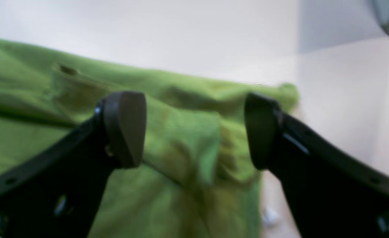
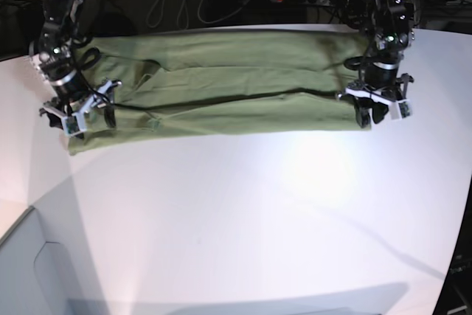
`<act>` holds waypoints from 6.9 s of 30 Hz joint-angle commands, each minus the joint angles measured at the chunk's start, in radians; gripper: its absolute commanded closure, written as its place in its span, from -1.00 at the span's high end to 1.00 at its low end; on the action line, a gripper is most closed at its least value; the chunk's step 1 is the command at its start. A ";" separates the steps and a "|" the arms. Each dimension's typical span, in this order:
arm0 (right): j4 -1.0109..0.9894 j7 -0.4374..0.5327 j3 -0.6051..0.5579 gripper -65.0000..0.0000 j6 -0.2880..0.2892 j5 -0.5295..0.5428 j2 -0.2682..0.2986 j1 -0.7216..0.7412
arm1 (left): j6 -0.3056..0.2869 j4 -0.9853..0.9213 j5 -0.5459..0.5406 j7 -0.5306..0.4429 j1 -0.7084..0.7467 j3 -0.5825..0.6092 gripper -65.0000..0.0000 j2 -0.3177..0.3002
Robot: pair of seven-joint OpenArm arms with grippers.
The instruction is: Fold the T-shirt properly
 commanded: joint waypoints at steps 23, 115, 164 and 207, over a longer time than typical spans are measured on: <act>0.042 0.017 -0.013 -0.98 0.020 0.016 0.036 -0.061 | -0.002 0.017 -0.004 -0.023 0.012 -0.054 -0.38 -0.010; 0.262 -0.083 -0.041 -1.00 0.146 0.010 -0.011 -0.125 | -0.003 0.018 -0.225 -0.023 0.136 -0.038 0.10 -0.007; 0.262 -0.084 0.024 -1.00 0.143 0.010 -0.017 -0.125 | -0.005 -0.117 -0.225 -0.023 0.144 -0.031 -0.57 -0.019; 0.228 -0.083 0.027 -1.00 0.200 0.010 0.058 -0.181 | -0.005 -0.072 -0.231 -0.025 0.119 -0.040 -1.00 -0.027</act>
